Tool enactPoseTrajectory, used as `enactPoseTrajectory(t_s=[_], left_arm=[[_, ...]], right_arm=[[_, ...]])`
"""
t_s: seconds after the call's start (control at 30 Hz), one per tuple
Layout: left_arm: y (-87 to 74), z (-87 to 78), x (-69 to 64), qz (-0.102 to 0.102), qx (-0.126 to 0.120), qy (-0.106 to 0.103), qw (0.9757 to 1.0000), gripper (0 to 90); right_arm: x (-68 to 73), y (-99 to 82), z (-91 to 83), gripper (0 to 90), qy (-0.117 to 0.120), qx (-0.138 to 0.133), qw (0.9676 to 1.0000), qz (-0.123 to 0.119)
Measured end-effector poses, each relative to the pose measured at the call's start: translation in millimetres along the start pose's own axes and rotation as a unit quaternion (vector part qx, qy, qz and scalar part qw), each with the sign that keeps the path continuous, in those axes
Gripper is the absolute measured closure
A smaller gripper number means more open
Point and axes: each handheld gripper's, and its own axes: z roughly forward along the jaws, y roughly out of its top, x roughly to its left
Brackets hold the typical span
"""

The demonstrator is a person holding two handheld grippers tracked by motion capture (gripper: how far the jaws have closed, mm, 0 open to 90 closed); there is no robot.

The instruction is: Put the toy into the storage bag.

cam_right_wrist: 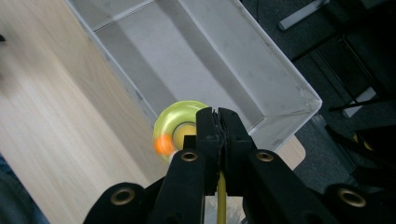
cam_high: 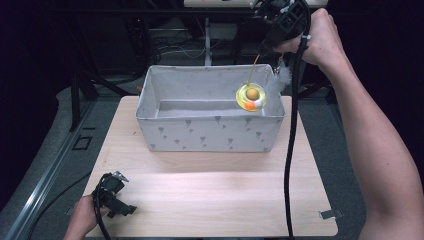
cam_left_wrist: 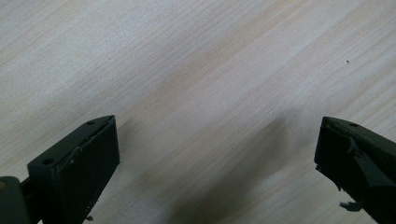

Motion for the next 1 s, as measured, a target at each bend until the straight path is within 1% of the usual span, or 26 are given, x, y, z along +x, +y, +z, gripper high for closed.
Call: enactPoseTrajectory(t_s=[0.07, 0.1, 0.17, 0.2, 0.27, 0.3, 0.4, 0.43, 0.47, 0.57, 0.67, 0.73, 0.8, 0.87, 0.93, 0.97, 1.0], left_arm=[[0.0, 0.4, -0.1, 0.004, 0.002, 0.001, 1.0, 0.2], [0.0, 0.4, -0.1, 0.004, 0.002, 0.001, 1.0, 0.2], [0.1, 0.3, -0.1, 0.004, 0.002, 0.001, 1.0, 0.2], [0.1, 0.2, 0.1, 0.004, 0.002, 0.001, 1.0, 0.2], [0.0, 0.1, 0.1, 0.002, 0.0, 0.001, 1.0, 0.2], [-0.1, 0.2, 0.3, 0.001, 0.0, 0.0, 1.0, 0.2], [-0.1, 0.3, 0.2, 0.002, 0.001, 0.001, 1.0, 0.2], [-0.1, 0.1, 0.1, 0.003, 0.001, 0.001, 1.0, 0.2], [-0.1, 0.0, 0.1, 0.004, 0.001, 0.002, 1.0, 0.2], [0.0, 0.5, 0.3, 0.004, 0.002, 0.001, 1.0, 0.2], [0.1, 0.8, 0.1, 0.004, 0.004, 0.0, 1.0, 0.2], [0.1, 0.6, 0.2, 0.006, 0.004, 0.0, 1.0, 0.2], [0.0, 0.6, 0.2, 0.004, 0.001, 0.001, 1.0, 0.2], [0.0, 0.9, 0.0, 0.002, 0.003, -0.001, 1.0, 0.2], [0.1, 1.1, -0.1, 0.006, 0.006, -0.001, 1.0, 0.2], [0.0, 1.1, -0.1, 0.006, 0.006, -0.002, 1.0, 0.2], [0.1, 1.2, -0.2, 0.006, 0.006, -0.002, 1.0, 0.2]], right_arm=[[-2.5, 1.9, 4.1, 88.6, -0.004, 0.001, 1.0, 0.004], [-3.7, 2.9, 5.8, 88.6, -0.01, 0.003, 0.9999, 0.005], [-7.0, 4.5, 9.0, 88.6, -0.011, 0.001, 0.9999, 0.01], [-8.6, 5.2, 11.0, 88.6, -0.015, 0.002, 0.9998, 0.013], [-10.4, 5.9, 12.8, 88.6, -0.015, 0.003, 0.9998, 0.015], [-13.8, 6.9, 18.2, 88.6, -0.015, 0.003, 0.9997, 0.021], [-16.3, 7.7, 22.3, 88.6, -0.014, 0.004, 0.9996, 0.024], [-18.6, 8.0, 27.3, 88.6, -0.013, 0.001, 0.9995, 0.028], [-18.6, 8.0, 27.3, 88.6, -0.013, 0.001, 0.9995, 0.028], [-22.9, 7.8, 38.2, 88.5, -0.014, 0.004, 0.9993, 0.034], [-24.9, 7.1, 42.7, 88.6, -0.012, 0.004, 0.9993, 0.036], [-27.0, 5.7, 49.2, 88.6, -0.011, 0.003, 0.9991, 0.041], [-30.4, 4.3, 57.6, 88.6, -0.011, 0.009, 0.9989, 0.044], [-30.9, 3.8, 60.2, 88.5, -0.01, 0.008, 0.9988, 0.046], [-33.9, 1.2, 70.9, 88.6, -0.006, 0.014, 0.9987, 0.049], [-33.9, 1.2, 70.9, 88.6, -0.006, 0.014, 0.9987, 0.049], [-35.6, -0.8, 77.1, 88.5, -0.004, 0.016, 0.9984, 0.055]])
